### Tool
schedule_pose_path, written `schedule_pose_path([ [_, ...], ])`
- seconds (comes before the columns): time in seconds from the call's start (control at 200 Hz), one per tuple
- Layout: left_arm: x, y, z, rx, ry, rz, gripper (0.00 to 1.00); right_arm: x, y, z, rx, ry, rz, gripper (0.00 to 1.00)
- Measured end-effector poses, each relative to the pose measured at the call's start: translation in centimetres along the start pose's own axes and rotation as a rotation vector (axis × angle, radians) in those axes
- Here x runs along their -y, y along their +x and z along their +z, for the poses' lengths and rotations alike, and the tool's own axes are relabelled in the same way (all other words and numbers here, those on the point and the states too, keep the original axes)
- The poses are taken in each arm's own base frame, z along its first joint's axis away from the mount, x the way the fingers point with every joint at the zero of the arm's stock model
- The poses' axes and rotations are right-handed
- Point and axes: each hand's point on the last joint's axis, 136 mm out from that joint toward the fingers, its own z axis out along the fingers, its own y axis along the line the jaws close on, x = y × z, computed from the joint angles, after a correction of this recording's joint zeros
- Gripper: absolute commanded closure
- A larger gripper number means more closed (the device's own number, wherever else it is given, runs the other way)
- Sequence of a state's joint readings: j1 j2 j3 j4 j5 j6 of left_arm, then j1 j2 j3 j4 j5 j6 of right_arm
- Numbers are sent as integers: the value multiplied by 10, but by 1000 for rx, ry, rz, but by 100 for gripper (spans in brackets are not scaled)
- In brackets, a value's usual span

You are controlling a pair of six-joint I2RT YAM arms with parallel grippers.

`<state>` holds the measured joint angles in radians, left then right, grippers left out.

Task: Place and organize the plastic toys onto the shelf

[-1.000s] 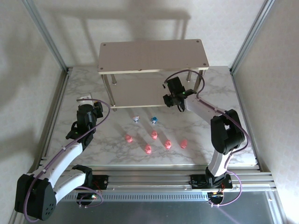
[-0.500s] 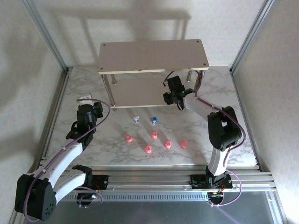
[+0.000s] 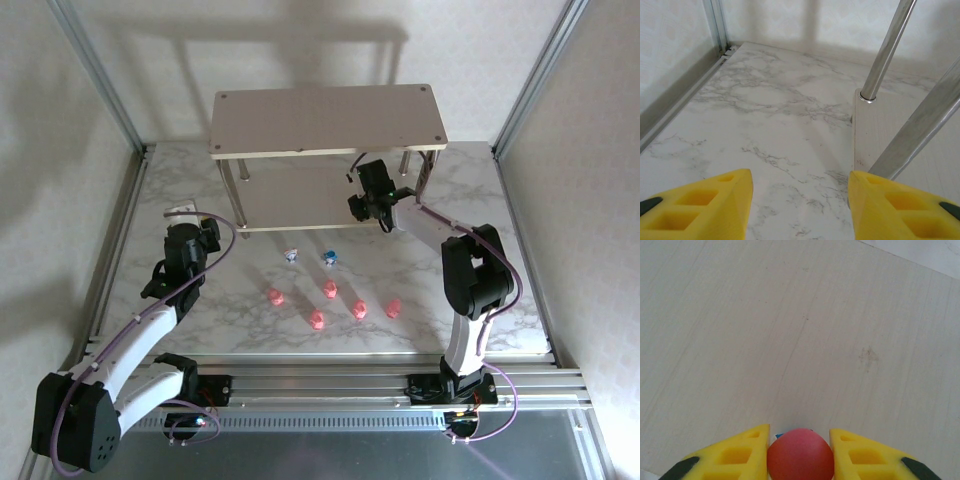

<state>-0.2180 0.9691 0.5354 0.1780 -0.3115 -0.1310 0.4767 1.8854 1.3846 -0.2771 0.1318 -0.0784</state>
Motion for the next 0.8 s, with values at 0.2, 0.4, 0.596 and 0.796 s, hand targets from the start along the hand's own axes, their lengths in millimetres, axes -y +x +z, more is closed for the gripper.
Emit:
schedule_pose_path([
  [0.2,0,0,0,0,0,0,47,-2,-1,1,-3,-14,-27,69],
  [0.4,0,0,0,-1,0,0,47,-3,0,1,-5,-27,-40,65],
  [0.596,-1,0,-1,-2,0,1,47,-3,0,1,-6,-27,-40,64],
  [0.796,-1,-2,-3,4,1,-2,47,-3,2,0,-14,-28,-41,62],
])
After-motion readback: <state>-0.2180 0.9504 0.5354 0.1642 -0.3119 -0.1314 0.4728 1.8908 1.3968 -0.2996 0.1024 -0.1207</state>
